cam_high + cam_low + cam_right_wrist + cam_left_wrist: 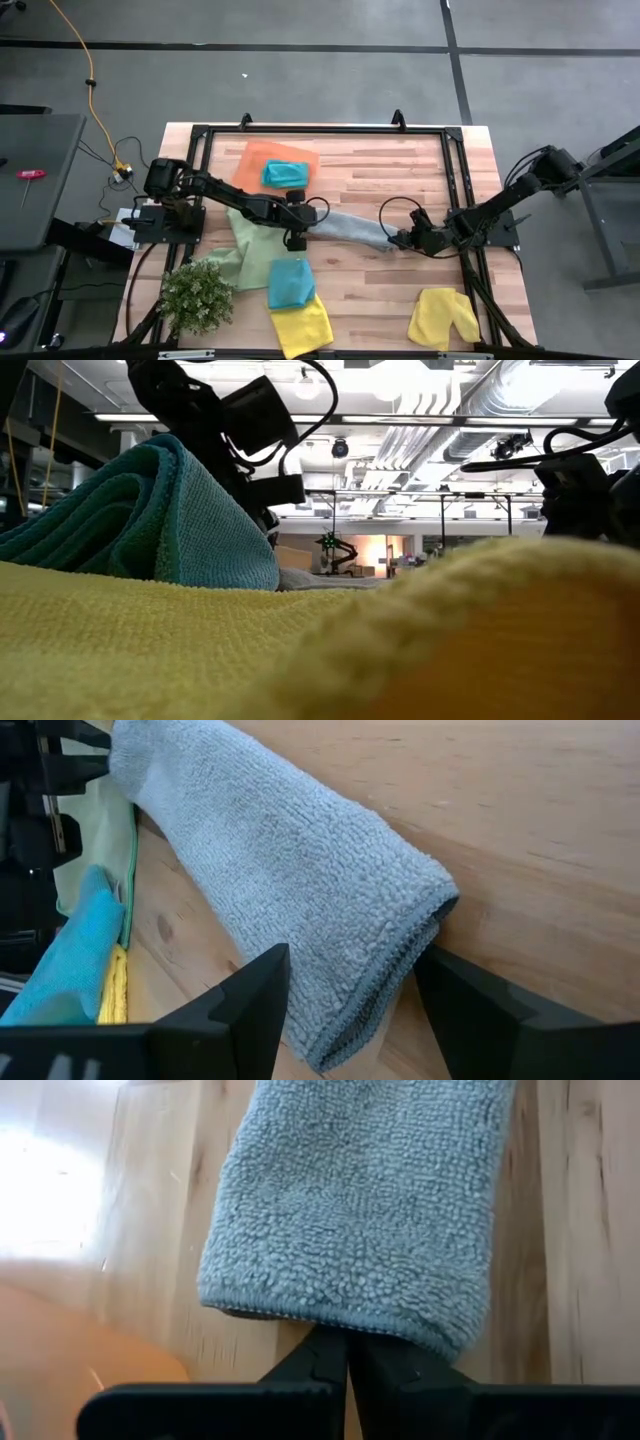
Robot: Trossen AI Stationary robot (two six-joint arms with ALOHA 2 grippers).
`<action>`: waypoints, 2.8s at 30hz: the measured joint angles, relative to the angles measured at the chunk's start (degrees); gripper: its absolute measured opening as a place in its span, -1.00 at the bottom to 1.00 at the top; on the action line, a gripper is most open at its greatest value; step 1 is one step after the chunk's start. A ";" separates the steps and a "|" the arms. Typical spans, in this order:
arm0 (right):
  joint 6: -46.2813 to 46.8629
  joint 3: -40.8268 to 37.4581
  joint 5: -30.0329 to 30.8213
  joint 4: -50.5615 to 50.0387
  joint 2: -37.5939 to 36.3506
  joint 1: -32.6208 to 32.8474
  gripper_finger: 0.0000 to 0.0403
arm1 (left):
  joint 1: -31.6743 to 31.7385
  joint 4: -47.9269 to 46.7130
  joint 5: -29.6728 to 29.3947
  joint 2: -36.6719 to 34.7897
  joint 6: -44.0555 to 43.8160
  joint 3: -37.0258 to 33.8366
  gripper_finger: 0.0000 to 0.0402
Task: Fold microfiber towels
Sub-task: Fold the gray microfiber cloth
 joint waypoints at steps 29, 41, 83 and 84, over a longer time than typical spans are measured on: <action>-2.58 0.30 2.48 3.72 6.50 0.01 -0.70 | -0.22 0.62 -1.78 -0.24 0.93 0.04 -1.00; -6.73 0.09 3.47 -1.81 4.90 -0.02 -0.98 | -0.42 -5.87 -4.47 -0.26 1.26 5.65 -0.99; -15.67 25.79 8.07 -53.71 -10.23 -9.58 -1.00 | -1.16 4.29 -10.10 -0.02 3.36 6.43 -0.66; -16.62 25.79 8.31 -52.15 -9.88 -10.28 -1.00 | -1.16 4.93 -10.41 0.16 3.40 6.40 -0.66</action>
